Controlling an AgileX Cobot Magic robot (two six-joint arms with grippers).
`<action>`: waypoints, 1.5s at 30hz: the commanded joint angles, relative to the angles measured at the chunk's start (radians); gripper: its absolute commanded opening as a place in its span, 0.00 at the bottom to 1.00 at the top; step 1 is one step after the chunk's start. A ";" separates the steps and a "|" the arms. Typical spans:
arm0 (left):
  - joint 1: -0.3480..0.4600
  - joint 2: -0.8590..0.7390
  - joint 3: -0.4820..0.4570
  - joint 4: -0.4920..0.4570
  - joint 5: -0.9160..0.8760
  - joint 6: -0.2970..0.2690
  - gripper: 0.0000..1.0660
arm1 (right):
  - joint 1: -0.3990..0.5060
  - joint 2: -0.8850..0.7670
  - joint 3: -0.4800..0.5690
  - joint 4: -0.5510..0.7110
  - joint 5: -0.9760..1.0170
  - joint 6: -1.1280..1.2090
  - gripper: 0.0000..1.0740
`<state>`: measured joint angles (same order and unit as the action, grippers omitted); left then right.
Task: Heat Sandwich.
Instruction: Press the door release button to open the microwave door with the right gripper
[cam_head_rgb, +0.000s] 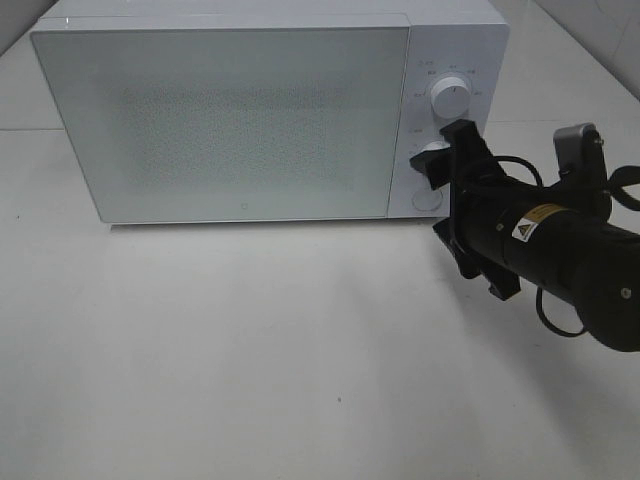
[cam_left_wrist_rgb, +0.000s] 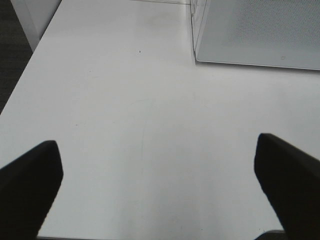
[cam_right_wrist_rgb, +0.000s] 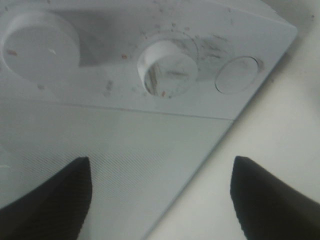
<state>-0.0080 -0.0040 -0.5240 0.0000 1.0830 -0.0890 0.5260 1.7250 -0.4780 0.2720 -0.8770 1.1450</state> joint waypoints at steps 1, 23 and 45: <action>0.003 -0.017 0.004 0.000 -0.012 -0.004 0.94 | -0.003 -0.072 -0.002 -0.035 0.193 -0.182 0.70; 0.003 -0.017 0.004 0.000 -0.012 -0.004 0.94 | -0.003 -0.359 -0.190 -0.107 1.026 -1.022 0.70; 0.003 -0.017 0.004 0.000 -0.012 -0.004 0.94 | -0.003 -0.807 -0.236 -0.299 1.525 -1.051 0.70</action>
<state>-0.0080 -0.0040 -0.5240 0.0000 1.0830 -0.0890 0.5260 0.9590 -0.7070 -0.0210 0.6080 0.1100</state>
